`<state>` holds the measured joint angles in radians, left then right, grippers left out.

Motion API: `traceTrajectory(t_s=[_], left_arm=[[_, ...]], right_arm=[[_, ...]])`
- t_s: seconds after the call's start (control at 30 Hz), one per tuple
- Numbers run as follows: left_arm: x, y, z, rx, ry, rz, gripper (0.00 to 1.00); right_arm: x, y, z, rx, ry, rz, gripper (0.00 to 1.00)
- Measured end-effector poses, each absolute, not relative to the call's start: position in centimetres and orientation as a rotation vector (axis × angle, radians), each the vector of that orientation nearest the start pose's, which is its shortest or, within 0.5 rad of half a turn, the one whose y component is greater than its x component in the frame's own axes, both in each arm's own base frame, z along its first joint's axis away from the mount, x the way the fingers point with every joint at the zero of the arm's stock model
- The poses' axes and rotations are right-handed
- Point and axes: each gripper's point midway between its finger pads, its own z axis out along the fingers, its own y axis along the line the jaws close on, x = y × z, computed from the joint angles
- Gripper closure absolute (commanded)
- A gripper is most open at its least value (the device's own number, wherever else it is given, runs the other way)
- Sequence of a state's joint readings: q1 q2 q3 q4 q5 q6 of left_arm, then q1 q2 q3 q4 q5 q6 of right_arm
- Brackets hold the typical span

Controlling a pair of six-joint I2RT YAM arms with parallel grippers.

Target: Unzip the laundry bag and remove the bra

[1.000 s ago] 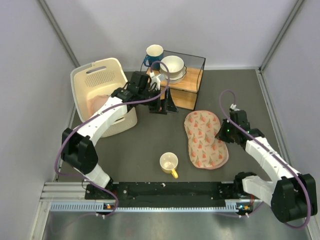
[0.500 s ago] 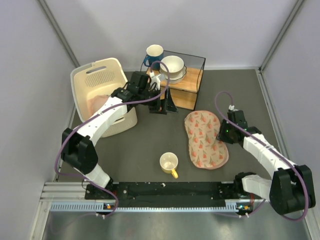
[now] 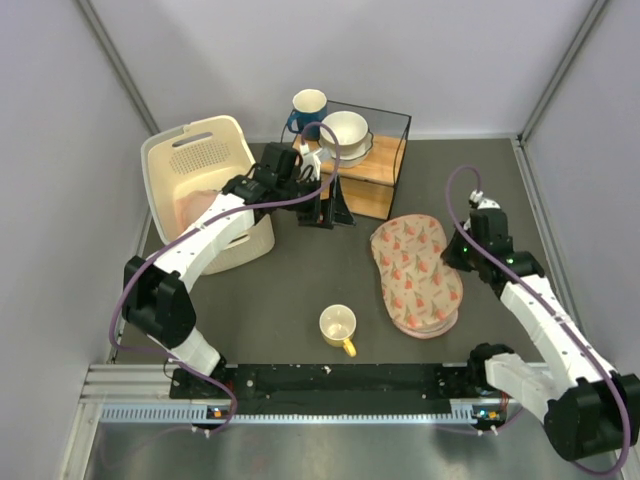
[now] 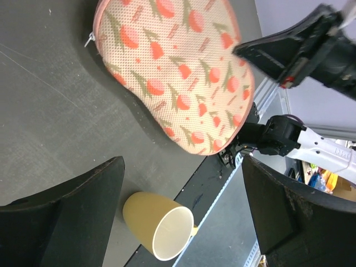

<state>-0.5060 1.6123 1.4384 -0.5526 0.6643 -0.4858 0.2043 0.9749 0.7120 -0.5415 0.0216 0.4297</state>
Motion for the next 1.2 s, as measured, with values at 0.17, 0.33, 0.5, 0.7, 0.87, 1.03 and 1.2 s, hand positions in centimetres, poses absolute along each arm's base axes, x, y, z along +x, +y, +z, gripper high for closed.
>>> traceTrajectory(t_s=[0.17, 0.33, 0.5, 0.7, 0.87, 1.03, 1.2], left_arm=[[29.5, -30.3, 23.5, 0.419, 2.415, -1.229, 0.08], [30.1, -30.1, 25.0, 0.441, 2.378, -1.208, 0.08], [31.3, -28.3, 25.5, 0.398, 2.365, -1.165, 0.08], [32.9, -25.2, 26.5, 0.297, 2.341, -1.117, 0.08], [33.1, -24.0, 26.7, 0.261, 2.333, -1.103, 0.08], [32.6, -24.1, 25.8, 0.256, 2.361, -1.121, 0.08], [31.7, -25.0, 25.5, 0.287, 2.373, -1.150, 0.09]], right_arm=[[26.7, 6.9, 17.1, 0.247, 2.275, 0.300, 1.00], [26.9, 7.6, 21.7, 0.211, 2.188, 0.363, 1.00], [26.8, 11.9, 22.5, 0.117, 2.197, 0.497, 1.00], [25.7, 22.2, 19.8, -0.127, 2.301, 0.750, 0.36], [25.2, 26.6, 19.6, -0.295, 2.320, 0.860, 0.16], [26.9, 23.0, 22.7, -0.224, 2.199, 0.761, 0.22], [28.5, 15.6, 23.7, 0.019, 2.114, 0.615, 0.30]])
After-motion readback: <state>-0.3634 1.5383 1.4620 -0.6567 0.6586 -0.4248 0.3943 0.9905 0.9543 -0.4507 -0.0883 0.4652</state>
